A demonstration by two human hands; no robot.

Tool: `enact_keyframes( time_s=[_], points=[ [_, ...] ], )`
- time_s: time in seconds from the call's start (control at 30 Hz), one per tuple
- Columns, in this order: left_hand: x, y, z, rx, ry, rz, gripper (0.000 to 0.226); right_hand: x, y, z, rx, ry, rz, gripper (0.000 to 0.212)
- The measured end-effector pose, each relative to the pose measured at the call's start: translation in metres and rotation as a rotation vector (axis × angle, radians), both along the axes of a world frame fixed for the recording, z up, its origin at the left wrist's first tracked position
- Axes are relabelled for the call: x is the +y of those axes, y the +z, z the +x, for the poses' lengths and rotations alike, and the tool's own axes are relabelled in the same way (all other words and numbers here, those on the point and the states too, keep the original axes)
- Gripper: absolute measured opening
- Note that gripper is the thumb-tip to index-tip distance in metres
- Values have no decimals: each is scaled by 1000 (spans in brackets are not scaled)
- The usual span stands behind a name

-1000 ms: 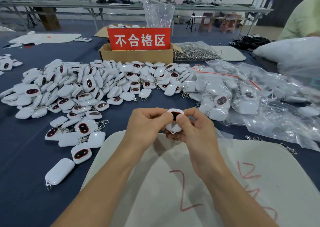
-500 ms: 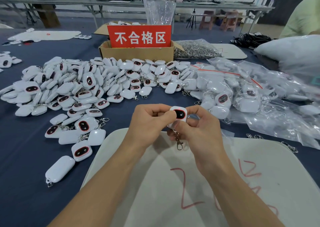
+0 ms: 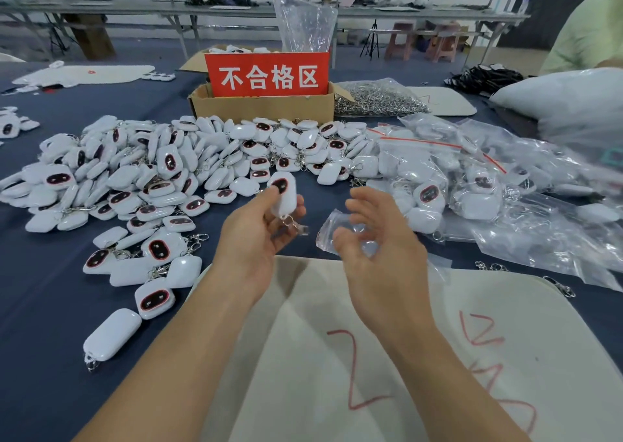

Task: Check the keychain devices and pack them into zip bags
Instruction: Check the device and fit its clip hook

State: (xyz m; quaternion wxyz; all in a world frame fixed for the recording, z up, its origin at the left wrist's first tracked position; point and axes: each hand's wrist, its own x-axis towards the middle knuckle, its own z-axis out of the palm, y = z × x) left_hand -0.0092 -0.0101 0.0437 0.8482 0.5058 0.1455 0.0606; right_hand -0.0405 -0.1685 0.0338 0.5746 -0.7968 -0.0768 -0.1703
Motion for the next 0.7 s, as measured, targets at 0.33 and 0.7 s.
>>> enact_keyframes(
  time_s=[0.33,0.7],
  points=[
    [7,-8,4,58,-31,302,42,0,-13,1,104,-4,-661,19],
    [-15,-9,-9,-7,-279,798,40,3,-7,-2,-87,-137,-111,29]
  ],
)
